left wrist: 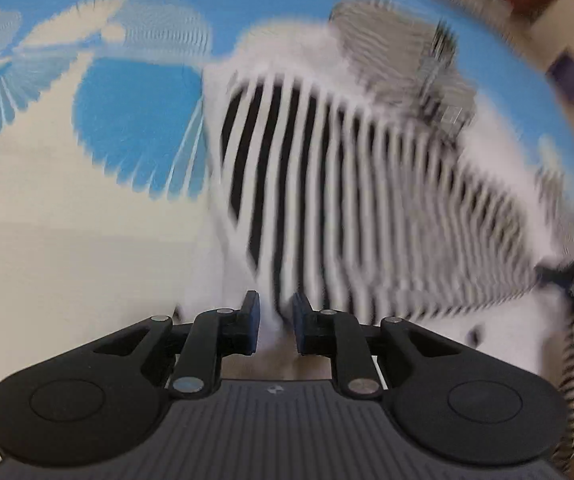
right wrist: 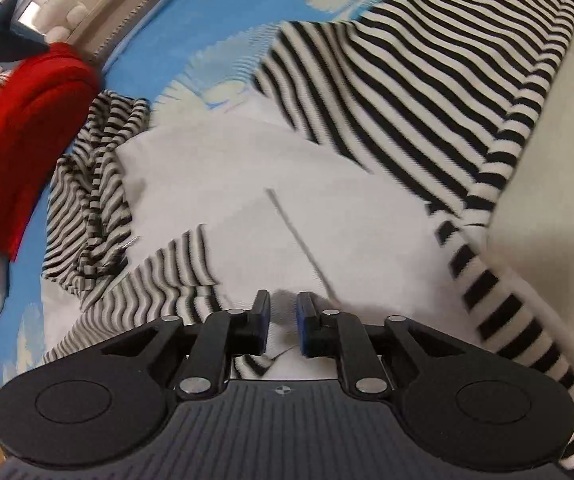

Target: Fold small clothes

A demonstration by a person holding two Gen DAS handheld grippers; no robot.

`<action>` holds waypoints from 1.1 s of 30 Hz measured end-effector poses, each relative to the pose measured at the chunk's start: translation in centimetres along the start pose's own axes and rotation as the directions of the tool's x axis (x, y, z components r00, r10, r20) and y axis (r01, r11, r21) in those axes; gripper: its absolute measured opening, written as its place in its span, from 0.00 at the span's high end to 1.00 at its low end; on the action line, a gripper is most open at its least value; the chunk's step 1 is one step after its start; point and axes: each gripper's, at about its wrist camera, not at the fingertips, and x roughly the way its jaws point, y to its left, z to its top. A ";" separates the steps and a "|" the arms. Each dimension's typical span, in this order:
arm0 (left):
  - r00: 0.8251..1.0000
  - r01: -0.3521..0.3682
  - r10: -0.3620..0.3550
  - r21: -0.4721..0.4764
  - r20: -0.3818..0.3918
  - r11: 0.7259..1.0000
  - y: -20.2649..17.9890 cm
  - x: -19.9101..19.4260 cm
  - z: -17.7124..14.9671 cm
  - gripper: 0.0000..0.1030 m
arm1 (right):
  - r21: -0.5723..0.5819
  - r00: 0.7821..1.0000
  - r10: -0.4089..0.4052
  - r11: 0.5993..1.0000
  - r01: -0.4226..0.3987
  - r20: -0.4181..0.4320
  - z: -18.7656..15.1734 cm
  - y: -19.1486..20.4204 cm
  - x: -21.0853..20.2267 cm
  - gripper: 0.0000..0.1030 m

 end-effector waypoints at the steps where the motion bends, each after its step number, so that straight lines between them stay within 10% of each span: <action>1: 1.000 -0.020 0.020 0.022 -0.013 1.000 -0.2 0.5 -0.2 0.80 | -0.008 1.000 -0.002 1.000 0.002 0.003 0.3 0.3 -0.3 0.87; 7: 0.996 0.033 -0.036 0.033 0.086 0.999 -1.6 -2.3 0.3 0.81 | -0.081 0.996 0.008 0.997 -0.001 0.092 1.5 0.7 -3.3 0.83; 12: 0.999 -0.028 0.031 0.094 -0.030 0.995 -3.4 0.3 -0.8 0.81 | -0.131 0.991 -0.002 0.991 0.020 0.132 2.6 0.4 -5.1 0.75; 23: 0.982 -0.050 0.007 0.229 0.187 0.972 -11.6 -6.3 0.3 0.61 | -0.133 0.973 -0.029 0.989 0.061 0.229 5.5 -4.4 -9.9 0.73; 33: 0.982 -0.034 -0.023 0.302 0.186 0.953 -18.3 -5.3 -1.1 0.61 | -0.076 0.953 -0.121 0.986 0.148 0.278 8.2 -9.5 -11.5 0.73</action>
